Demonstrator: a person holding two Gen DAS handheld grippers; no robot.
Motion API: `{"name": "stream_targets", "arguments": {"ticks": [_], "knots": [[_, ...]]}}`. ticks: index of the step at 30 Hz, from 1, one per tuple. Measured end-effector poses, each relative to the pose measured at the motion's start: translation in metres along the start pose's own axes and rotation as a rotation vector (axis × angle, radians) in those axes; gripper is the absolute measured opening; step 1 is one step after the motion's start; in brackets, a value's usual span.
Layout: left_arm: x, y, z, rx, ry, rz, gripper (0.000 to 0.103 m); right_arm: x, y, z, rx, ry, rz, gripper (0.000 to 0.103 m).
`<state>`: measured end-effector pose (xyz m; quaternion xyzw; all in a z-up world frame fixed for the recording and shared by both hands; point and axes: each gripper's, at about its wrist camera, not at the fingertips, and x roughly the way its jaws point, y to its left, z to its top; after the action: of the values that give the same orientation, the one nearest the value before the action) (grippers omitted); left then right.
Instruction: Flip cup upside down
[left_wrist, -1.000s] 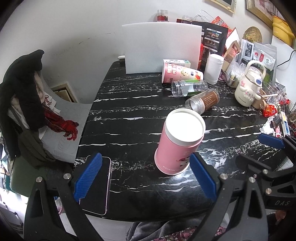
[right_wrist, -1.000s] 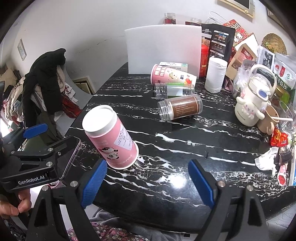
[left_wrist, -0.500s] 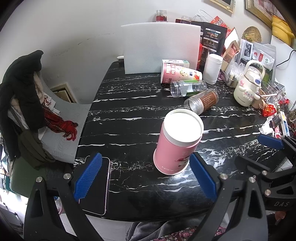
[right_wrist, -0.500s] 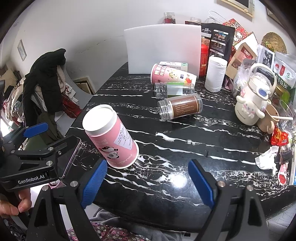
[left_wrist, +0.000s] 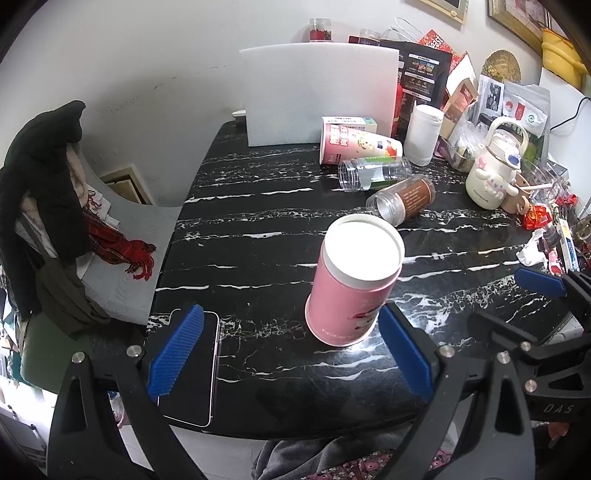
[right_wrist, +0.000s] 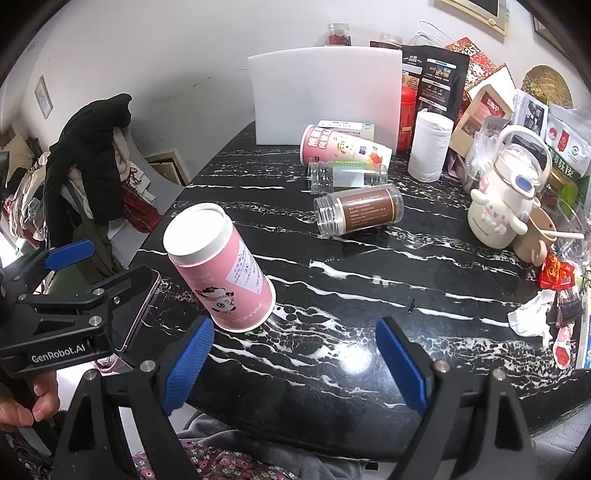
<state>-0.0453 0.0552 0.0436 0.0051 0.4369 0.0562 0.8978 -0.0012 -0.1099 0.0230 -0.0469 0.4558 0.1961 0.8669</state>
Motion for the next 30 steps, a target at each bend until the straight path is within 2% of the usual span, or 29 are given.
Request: {"name": "stream_targets", "arguments": {"ticks": [15,30], "knots": [[0.004,0.0,-0.001,0.004,0.027,-0.015,0.095,0.001,0.0,-0.001,0.006,0.008,0.001,0.09],[0.013,-0.001,-0.001,0.017,0.036,0.034,0.095,0.01,-0.005,-0.002,0.026,0.029,0.012,0.09]]}}
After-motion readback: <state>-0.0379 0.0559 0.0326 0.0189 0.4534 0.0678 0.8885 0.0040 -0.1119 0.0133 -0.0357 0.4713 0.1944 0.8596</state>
